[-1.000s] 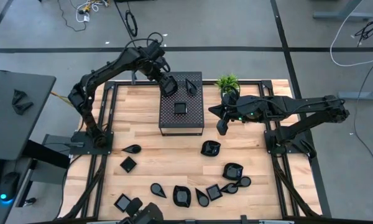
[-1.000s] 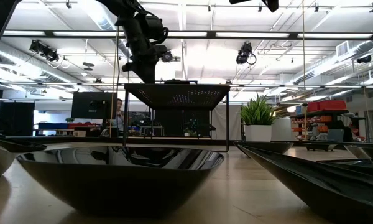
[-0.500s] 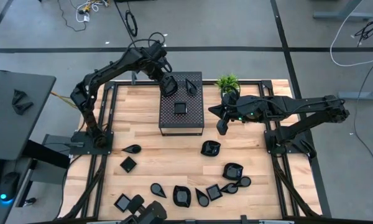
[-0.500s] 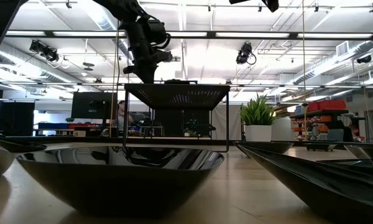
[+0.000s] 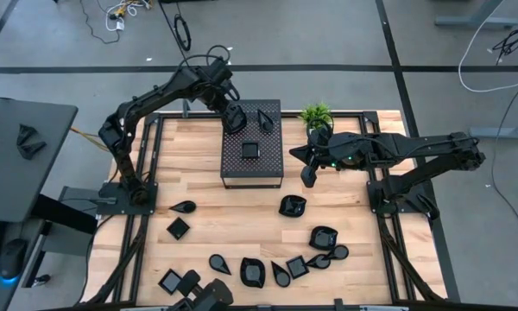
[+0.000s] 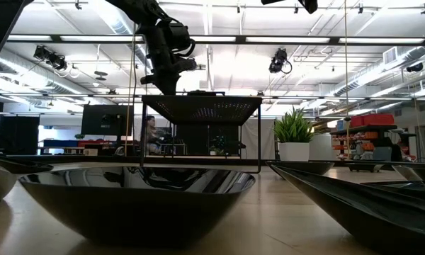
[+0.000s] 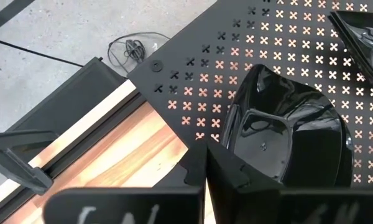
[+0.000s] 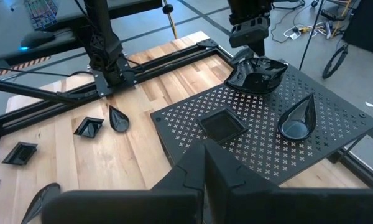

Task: Pick & Place Mini shaped plates
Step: Stack the leaf shaped plate on top of the leaf shaped plate on the shelf

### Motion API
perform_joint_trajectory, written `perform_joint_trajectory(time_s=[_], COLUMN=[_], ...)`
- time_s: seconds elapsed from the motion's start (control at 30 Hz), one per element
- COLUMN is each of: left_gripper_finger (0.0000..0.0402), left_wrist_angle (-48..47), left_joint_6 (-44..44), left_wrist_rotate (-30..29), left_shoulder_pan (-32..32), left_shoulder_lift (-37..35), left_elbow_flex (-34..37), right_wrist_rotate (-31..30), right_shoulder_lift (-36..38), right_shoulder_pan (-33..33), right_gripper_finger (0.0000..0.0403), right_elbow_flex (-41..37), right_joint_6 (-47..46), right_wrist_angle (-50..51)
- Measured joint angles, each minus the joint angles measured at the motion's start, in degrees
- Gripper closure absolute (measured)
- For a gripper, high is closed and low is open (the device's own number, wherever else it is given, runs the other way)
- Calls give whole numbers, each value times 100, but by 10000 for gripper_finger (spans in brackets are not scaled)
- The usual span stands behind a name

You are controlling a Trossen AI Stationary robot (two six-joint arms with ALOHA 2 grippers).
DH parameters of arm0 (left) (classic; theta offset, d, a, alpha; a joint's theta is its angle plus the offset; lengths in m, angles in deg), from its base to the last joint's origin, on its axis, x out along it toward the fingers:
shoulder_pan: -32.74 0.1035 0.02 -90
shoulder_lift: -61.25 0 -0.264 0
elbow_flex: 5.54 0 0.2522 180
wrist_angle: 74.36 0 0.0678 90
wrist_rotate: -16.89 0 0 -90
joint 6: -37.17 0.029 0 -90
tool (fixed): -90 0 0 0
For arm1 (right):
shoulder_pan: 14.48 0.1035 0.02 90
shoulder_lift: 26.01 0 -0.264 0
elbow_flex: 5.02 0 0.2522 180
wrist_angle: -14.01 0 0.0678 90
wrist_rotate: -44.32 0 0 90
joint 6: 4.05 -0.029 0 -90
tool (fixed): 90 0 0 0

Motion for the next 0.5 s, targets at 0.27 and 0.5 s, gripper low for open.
perform_joint_trajectory(time_s=[0.27,0.5], left_gripper_finger=[396,398], left_wrist_angle=[2,0], left_joint_6=[-44,-101], left_wrist_rotate=[40,155], left_shoulder_pan=[-9,-150], left_shoulder_lift=[2,2], left_elbow_flex=[0,0], right_wrist_rotate=[0,0], right_shoulder_lift=[0,0], right_shoulder_pan=[2,2], right_gripper_finger=[396,396], right_elbow_flex=[0,0], right_joint_6=[0,0], right_wrist_angle=[2,2])
